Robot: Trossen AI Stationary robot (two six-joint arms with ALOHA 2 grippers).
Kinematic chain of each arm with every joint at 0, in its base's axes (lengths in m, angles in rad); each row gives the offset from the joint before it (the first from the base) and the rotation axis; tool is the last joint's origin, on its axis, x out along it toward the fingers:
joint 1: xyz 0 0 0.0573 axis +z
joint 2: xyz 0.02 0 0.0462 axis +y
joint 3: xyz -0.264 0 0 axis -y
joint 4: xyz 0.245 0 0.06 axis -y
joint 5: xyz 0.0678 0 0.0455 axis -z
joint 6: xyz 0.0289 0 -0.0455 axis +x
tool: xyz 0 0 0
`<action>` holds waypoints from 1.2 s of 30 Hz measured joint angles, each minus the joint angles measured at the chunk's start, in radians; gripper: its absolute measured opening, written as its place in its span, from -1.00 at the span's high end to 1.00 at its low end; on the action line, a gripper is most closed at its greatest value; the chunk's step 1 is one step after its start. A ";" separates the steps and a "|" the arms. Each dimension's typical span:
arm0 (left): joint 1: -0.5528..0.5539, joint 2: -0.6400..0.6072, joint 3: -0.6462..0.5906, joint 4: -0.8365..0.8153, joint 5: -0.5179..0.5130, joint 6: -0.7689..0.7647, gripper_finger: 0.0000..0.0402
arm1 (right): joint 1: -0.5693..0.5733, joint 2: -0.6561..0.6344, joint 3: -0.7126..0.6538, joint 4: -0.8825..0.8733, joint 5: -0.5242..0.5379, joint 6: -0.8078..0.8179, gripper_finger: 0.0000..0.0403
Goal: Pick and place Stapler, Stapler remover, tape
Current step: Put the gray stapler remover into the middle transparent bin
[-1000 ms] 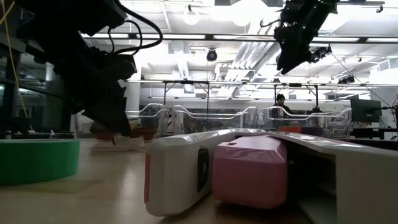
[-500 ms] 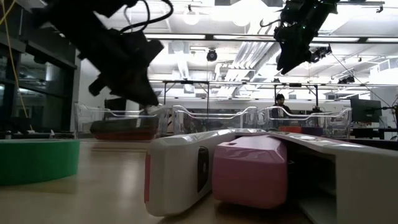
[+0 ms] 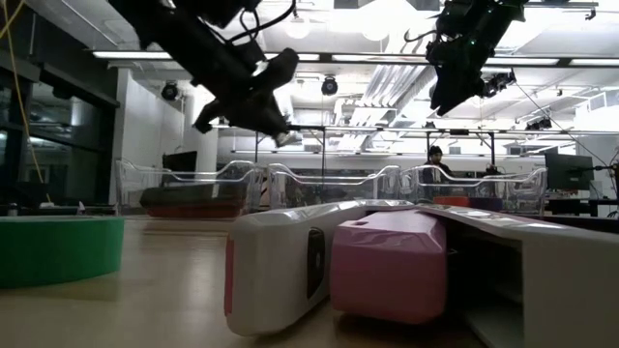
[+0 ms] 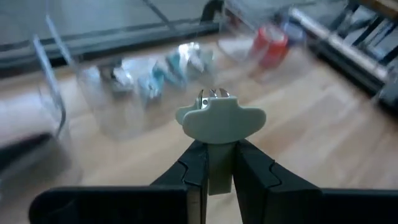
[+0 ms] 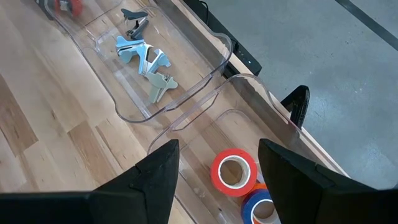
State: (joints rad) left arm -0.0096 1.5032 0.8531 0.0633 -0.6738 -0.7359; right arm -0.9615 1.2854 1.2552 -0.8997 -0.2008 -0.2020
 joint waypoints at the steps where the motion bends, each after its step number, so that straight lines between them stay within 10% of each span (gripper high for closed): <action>1: 0.021 0.000 0.000 0.023 0.015 0.016 0.79 | 0.000 0.000 0.000 0.000 0.000 0.000 -0.05; 36: 0.396 0.157 0.132 0.237 0.251 0.106 0.79 | 0.000 0.000 0.000 0.008 0.019 0.002 -0.05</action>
State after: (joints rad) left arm 0.3862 1.6605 0.9848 0.3002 -0.4225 -0.6295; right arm -0.9614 1.2854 1.2552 -0.8917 -0.1818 -0.1997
